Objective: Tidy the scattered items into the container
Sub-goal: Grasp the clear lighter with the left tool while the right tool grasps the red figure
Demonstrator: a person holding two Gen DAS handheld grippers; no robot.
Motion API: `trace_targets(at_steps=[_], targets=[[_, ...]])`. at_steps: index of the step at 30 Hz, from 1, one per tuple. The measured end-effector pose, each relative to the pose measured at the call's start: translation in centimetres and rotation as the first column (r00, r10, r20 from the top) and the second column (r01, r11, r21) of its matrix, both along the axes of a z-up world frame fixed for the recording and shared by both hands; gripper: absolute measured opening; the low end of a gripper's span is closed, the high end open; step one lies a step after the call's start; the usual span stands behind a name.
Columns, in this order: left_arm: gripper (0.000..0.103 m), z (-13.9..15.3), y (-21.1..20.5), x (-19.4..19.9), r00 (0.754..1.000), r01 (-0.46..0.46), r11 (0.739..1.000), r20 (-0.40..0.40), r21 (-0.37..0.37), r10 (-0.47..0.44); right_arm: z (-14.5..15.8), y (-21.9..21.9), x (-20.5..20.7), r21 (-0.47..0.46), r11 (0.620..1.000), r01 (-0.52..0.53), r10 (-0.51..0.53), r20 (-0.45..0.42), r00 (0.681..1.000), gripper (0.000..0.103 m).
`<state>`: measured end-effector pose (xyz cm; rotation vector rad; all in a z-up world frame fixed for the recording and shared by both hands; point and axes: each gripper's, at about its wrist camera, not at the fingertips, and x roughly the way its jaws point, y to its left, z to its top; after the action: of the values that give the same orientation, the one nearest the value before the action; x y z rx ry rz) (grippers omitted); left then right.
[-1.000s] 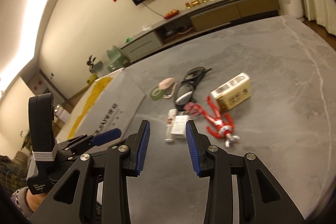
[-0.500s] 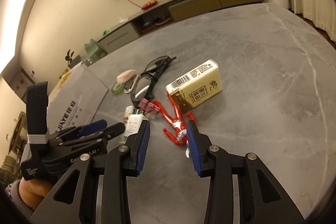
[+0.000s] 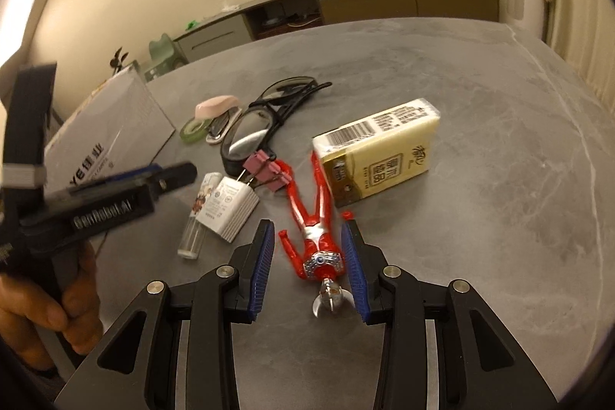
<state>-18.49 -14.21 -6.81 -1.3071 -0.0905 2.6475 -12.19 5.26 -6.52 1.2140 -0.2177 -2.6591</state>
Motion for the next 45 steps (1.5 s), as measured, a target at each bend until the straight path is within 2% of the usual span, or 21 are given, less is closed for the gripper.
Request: trace_targets(at_steps=[2, 4, 6, 8, 9, 12, 14, 15, 17, 18, 26, 35, 45], targets=[[0.055, -0.8, 1.0, -0.2, 0.998, 0.054, 0.998, 0.043, -0.024, -0.053, -0.6, -0.4, -0.2, 0.044, 0.999, -0.005, 0.004, 0.012, 1.000, 0.038], [0.054, -1.5, 2.2, 0.1, 0.994, 0.095, 0.994, 0.060, -0.047, -0.092, -0.6, -0.5, -0.2, 0.071, 0.997, -0.010, 0.009, 0.019, 1.000, 0.023], [0.054, -2.1, 3.3, 0.4, 0.990, 0.129, 0.989, 0.064, -0.072, -0.125, -0.5, -0.2, -0.2, 0.064, 0.998, -0.008, 0.006, 0.036, 0.999, 0.023], [0.054, -2.2, 4.3, 1.0, 0.988, 0.156, 0.977, 0.027, -0.148, -0.153, -0.4, 0.0, -0.1, 0.067, 0.998, -0.006, 0.003, 0.042, 0.999, 0.023], [0.055, -2.2, 4.4, 1.1, 0.988, 0.157, 0.974, 0.022, -0.162, -0.155, -0.4, 0.0, -0.1, 0.065, 0.998, -0.007, 0.004, 0.043, 0.999, 0.023], [0.054, -2.5, 3.2, 1.1, 0.990, 0.139, 0.982, 0.030, -0.128, -0.137, -0.4, 0.0, -0.1, 0.056, 0.998, -0.014, 0.012, 0.029, 0.999, 0.024], [0.043, -2.4, 2.7, 1.2, 0.989, 0.145, 0.982, 0.023, -0.120, -0.143, -0.7, -0.3, -0.4, 0.049, 0.999, -0.021, 0.020, 0.025, 0.999, 0.027], [0.028, -2.4, 2.7, 1.3, 0.987, 0.160, 0.980, 0.020, -0.116, -0.159, -0.9, -0.5, -0.6, 0.051, 0.998, -0.025, 0.023, 0.025, 0.999, 0.027], [0.021, -2.2, 3.1, 1.3, 0.984, 0.177, 0.977, 0.014, -0.121, -0.177, -0.9, -1.0, -1.0, 0.058, 0.998, -0.034, 0.033, 0.023, 0.999, 0.026], [0.021, -2.2, 3.3, 1.3, 0.984, 0.180, 0.975, 0.010, -0.126, -0.180, -0.9, -1.0, -1.0, 0.054, 0.998, -0.037, 0.036, 0.027, 0.999, 0.021], [0.020, -1.8, 2.6, 2.5, 0.988, 0.152, 0.982, 0.008, -0.113, -0.152, -0.8, 0.4, -0.7, -0.054, 0.998, -0.016, 0.020, 0.067, 0.998, 0.019], [0.020, 0.7, 1.6, 4.6, 0.990, 0.134, 0.985, -0.025, -0.113, -0.138, 1.1, 0.9, 0.6, -0.093, 0.996, -0.005, 0.008, 0.037, 0.999, 0.019], [0.020, 4.2, 2.8, 6.2, 0.984, 0.143, 0.980, -0.086, -0.137, -0.155, 2.6, 1.4, 2.0, -0.147, 0.989, -0.007, 0.009, 0.012, 1.000, 0.019]])
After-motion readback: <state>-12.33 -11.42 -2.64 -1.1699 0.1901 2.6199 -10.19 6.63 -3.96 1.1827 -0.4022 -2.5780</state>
